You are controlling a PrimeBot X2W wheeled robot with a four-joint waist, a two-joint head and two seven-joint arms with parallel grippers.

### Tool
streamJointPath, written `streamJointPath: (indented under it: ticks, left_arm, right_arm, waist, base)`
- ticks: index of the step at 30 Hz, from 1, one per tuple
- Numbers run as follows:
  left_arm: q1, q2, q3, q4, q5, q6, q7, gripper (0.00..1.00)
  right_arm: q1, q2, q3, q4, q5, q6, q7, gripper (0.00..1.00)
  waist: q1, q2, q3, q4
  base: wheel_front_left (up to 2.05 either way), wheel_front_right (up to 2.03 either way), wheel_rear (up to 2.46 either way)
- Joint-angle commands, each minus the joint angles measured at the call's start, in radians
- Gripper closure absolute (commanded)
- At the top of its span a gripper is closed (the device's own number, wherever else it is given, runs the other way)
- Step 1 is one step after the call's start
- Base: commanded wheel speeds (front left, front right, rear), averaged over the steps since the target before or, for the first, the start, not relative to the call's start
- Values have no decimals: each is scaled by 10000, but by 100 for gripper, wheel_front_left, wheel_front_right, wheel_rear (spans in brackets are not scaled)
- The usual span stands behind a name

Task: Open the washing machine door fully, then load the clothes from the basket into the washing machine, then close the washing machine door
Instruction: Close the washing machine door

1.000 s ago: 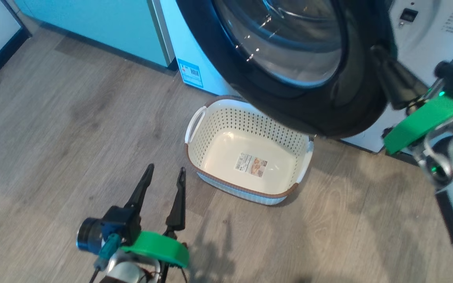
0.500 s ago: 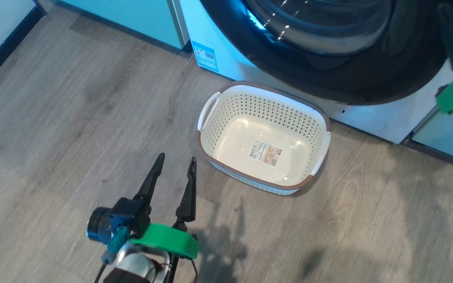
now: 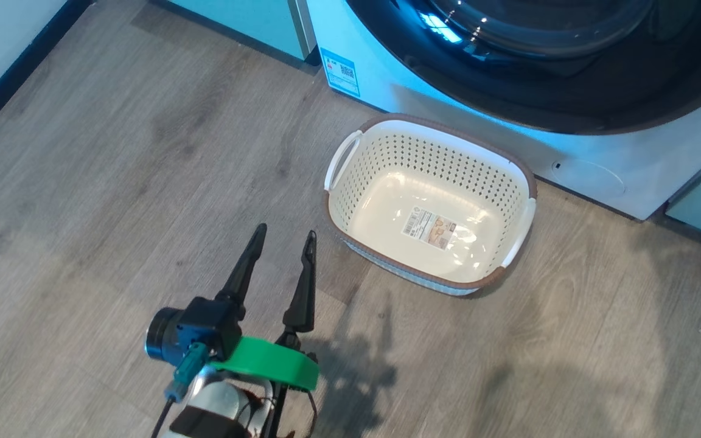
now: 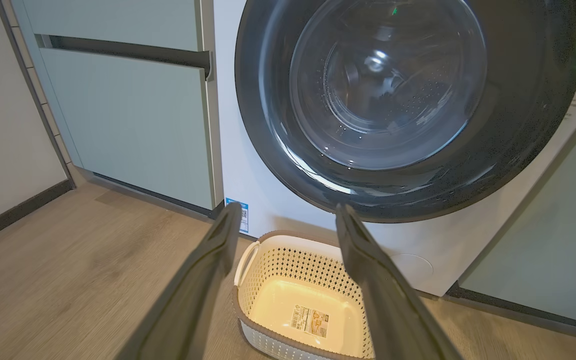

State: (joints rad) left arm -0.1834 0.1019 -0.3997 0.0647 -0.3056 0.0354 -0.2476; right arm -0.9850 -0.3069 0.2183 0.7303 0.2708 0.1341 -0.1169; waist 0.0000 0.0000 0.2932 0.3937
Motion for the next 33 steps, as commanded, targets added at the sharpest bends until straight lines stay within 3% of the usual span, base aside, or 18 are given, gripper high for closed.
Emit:
streamJointPath:
  ticks: [1,19,33]
  left_arm:
    - [-271,27,426,-272,108,-54,-140,0]
    - [-321,-332,811,-200,514,-439,-141,0]
    - [-129,-356,1270,-185,723,-558,-141,0]
  right_arm:
    - [-529,-41,49,-120,-114,-34,-139,100]
    - [-1404,201,604,1311,148,-34,-745,100]
    - [-73,713,1369,172,810,-34,-1333,100]
  waist:
    - [0,0,56,10]
    - [0,0,178,-58]
    - [0,0,-265,-758]
  base:
    - [0,0,0]
    - [0,0,0]
    - [0,0,0]
